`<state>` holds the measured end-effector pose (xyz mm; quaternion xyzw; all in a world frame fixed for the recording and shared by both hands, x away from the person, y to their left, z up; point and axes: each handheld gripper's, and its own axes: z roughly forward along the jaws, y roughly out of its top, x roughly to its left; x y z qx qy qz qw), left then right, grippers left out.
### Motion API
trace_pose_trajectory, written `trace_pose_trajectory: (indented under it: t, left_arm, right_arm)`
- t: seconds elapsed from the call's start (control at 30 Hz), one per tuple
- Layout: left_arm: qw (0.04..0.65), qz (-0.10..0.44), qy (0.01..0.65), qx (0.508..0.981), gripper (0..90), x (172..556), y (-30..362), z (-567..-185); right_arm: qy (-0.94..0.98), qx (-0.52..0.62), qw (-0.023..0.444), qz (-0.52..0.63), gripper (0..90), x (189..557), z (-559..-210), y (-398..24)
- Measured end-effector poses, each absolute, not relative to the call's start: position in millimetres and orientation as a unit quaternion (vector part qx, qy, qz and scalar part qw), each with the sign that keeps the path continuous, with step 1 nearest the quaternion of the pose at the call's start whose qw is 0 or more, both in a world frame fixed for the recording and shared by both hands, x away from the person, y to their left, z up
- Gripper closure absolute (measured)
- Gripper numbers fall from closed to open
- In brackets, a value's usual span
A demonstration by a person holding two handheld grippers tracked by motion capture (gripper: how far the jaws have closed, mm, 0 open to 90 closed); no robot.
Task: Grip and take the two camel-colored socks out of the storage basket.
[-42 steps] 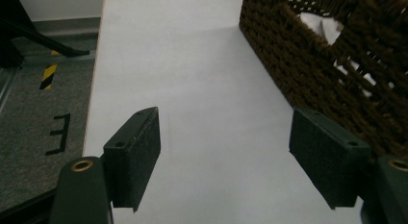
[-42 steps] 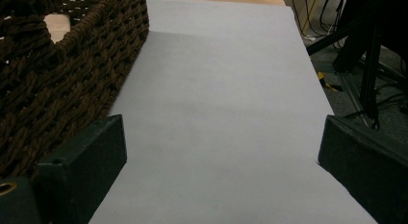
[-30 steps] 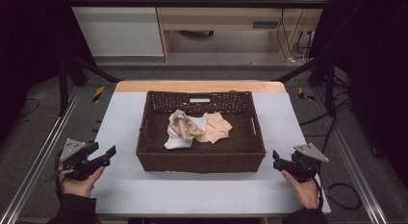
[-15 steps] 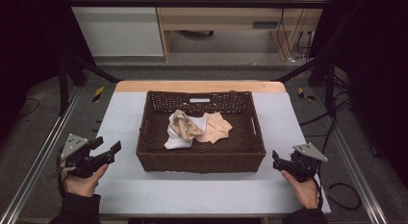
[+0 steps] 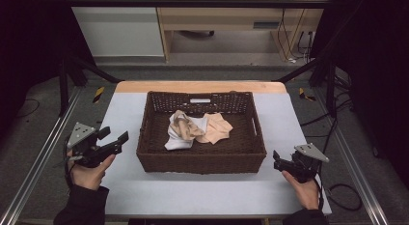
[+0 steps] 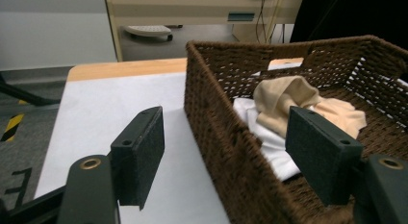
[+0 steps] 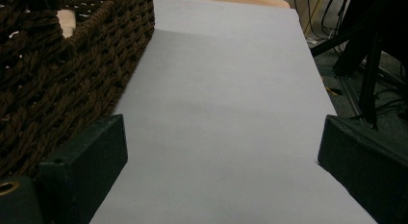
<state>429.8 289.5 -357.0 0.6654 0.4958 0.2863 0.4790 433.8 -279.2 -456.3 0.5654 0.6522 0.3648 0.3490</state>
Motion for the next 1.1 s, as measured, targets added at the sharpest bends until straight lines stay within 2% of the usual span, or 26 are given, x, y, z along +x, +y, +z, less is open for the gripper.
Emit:
trace_pose_trajectory:
  t: [0.7, 1.1]
  left_arm:
    - [0.492, 0.271, 0.476, 0.677, 29.7, 468, 234, -329]
    - [0.473, 0.278, 0.468, 0.693, 30.3, 492, 199, -325]
  right_arm:
    - [0.647, 0.569, 0.355, 0.363, 3.7, 435, -456, -281]
    - [0.647, 0.571, 0.355, 0.36, 3.7, 436, -456, -281]
